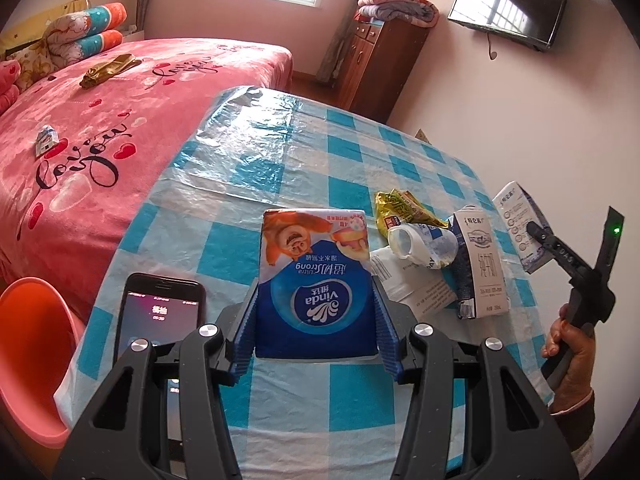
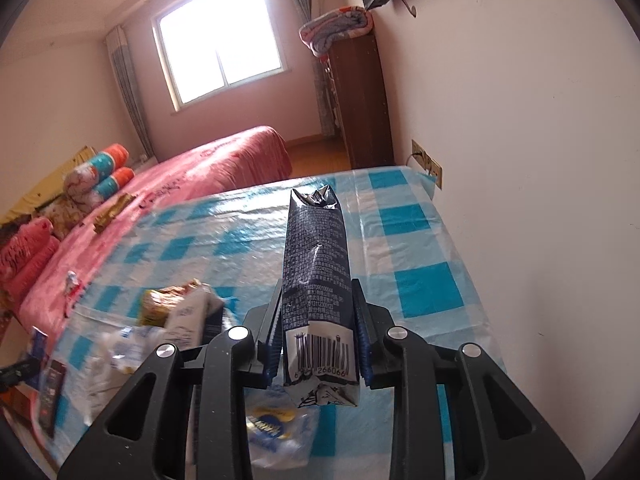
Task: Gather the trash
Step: 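Carry the tissue box and carton to the orange bucket and release them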
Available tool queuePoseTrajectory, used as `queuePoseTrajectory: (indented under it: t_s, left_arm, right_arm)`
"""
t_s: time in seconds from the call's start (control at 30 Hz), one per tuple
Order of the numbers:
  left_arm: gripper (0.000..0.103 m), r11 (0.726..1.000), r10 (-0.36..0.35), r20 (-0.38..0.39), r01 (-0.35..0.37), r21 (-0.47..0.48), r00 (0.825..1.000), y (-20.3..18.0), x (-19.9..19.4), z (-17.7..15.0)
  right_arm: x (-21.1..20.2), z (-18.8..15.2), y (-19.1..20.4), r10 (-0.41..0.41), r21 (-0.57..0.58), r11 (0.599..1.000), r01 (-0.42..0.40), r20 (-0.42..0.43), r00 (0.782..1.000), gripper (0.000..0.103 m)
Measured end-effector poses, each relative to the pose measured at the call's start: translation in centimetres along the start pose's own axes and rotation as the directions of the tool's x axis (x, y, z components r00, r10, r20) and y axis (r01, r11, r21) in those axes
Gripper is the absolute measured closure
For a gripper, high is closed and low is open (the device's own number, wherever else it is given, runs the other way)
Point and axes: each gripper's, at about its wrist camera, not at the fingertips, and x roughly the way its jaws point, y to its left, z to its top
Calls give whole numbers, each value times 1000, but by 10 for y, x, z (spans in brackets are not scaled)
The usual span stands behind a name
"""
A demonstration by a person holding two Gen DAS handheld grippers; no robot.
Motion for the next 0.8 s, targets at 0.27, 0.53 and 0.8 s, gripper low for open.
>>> queuePoseTrajectory:
  t_s: [0.27,0.53,0.8]
  left_arm:
    - [51,1000,2,49,-2,-5,999,15,-27,-3]
    - [51,997,62,106,-56,-58,992,54,-66,-11]
    - [51,971,179,118,-156,-180,977,125,-103,-35]
  right_arm:
    - [-42,12,42,144,-9,990,-143,38,989,72]
    - [-68,11,139,374,-113,920,-375,-29,927,71]
    - [-66,-9,252,568,-159,779,-606,-231,790,71]
